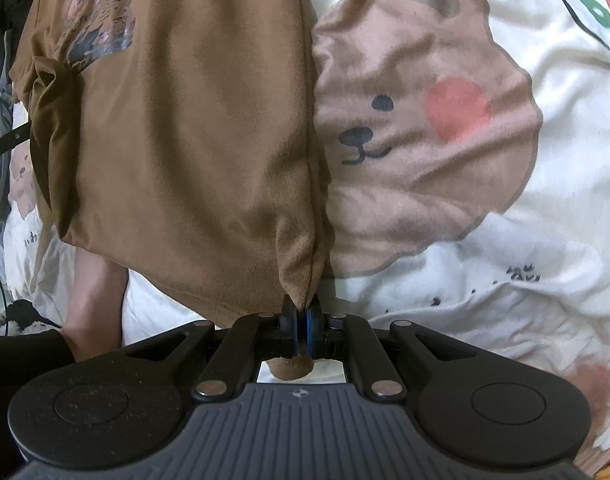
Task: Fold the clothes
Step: 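Hold the shirt with both tools and pull the hem straight, then lower the shirt onto the sheet and open both tools to release it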
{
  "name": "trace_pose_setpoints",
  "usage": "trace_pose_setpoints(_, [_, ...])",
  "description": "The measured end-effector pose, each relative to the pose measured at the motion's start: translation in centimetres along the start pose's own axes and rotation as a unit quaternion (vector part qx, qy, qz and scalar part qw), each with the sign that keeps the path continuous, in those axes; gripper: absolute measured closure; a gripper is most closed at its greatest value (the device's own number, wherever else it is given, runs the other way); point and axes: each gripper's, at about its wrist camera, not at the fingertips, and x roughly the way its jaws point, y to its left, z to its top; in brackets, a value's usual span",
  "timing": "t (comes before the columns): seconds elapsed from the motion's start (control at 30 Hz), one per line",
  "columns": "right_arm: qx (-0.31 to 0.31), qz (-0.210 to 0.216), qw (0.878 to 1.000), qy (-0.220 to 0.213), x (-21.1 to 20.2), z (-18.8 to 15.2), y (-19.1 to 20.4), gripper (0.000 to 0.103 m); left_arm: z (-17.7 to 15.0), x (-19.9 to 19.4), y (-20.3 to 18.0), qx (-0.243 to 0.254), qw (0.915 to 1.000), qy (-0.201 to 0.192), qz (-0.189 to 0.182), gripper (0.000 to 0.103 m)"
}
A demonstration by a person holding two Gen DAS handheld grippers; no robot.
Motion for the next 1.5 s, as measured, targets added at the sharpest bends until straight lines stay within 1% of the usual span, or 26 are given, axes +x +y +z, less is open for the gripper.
trace_pose_setpoints(0.03, [-0.005, -0.001, 1.000, 0.001, 0.1, -0.2, 0.2, 0.100, 0.0, 0.1, 0.0, 0.005, 1.0000, -0.001, -0.001, 0.094])
trace_pose_setpoints(0.13, [-0.012, -0.007, 1.000, 0.003, 0.0, -0.5, 0.5, 0.100, 0.0, -0.2, -0.2, 0.024, 0.9997, -0.004, 0.001, 0.094])
trace_pose_setpoints(0.23, [-0.027, -0.020, 0.999, -0.006, -1.3, -0.7, 0.4, 0.100, 0.1, -1.1, -0.1, 0.019, 0.9997, -0.009, 0.013, 0.095])
trace_pose_setpoints(0.37, [-0.047, -0.027, 0.998, -0.015, -3.5, -0.3, 0.5, 0.101, -0.1, -4.6, 0.7, -0.014, 0.9994, -0.025, 0.020, 0.096])
trace_pose_setpoints(0.47, [-0.055, -0.026, 0.998, -0.020, -4.6, -0.1, 1.1, 0.101, -0.9, -7.4, 1.2, -0.033, 0.9984, -0.034, 0.032, 0.096])
trace_pose_setpoints(0.53, [-0.064, -0.024, 0.997, -0.024, -5.2, -0.3, 1.6, 0.101, -1.9, -9.3, 1.7, -0.056, 0.9969, -0.040, 0.039, 0.096])
trace_pose_setpoints(0.7, [-0.074, -0.017, 0.997, -0.035, -6.6, -1.1, 1.8, 0.101, -4.5, -14.2, 2.7, -0.105, 0.9913, -0.049, 0.062, 0.097])
trace_pose_setpoints(0.87, [-0.084, -0.001, 0.996, -0.040, -8.5, -1.7, 1.3, 0.101, -7.0, -18.0, 3.5, -0.153, 0.9839, -0.047, 0.080, 0.098])
trace_pose_setpoints(0.93, [-0.087, 0.010, 0.995, -0.038, -9.2, -1.9, 1.1, 0.101, -8.0, -19.1, 3.6, -0.166, 0.9812, -0.040, 0.089, 0.098])
trace_pose_setpoints(1.07, [-0.085, 0.008, 0.996, -0.040, -10.7, -2.8, -0.4, 0.101, -10.1, -20.3, 3.7, -0.196, 0.9753, -0.018, 0.100, 0.098])
trace_pose_setpoints(1.2, [-0.083, 0.010, 0.996, -0.040, -10.6, -3.6, -0.9, 0.101, -11.4, -20.6, 3.6, -0.216, 0.9702, 0.004, 0.109, 0.098])
trace_pose_setpoints(1.27, [-0.094, 0.009, 0.995, -0.035, -10.5, -3.8, -0.7, 0.101, -11.8, -20.6, 3.5, -0.221, 0.9686, 0.013, 0.113, 0.099])
trace_pose_setpoints(1.33, [-0.104, 0.006, 0.994, -0.028, -10.6, -4.0, -0.5, 0.101, -12.1, -20.3, 3.2, -0.222, 0.9666, 0.032, 0.125, 0.099])
trace_pose_setpoints(1.4, [-0.109, -0.005, 0.994, -0.026, -10.5, -4.0, -0.5, 0.101, -12.5, -19.7, 3.1, -0.224, 0.9633, 0.054, 0.138, 0.099])
trace_pose_setpoints(1.5, [-0.109, -0.017, 0.994, -0.026, -10.3, -3.8, -0.6, 0.101, -12.9, -18.8, 3.3, -0.223, 0.9608, 0.071, 0.149, 0.099])
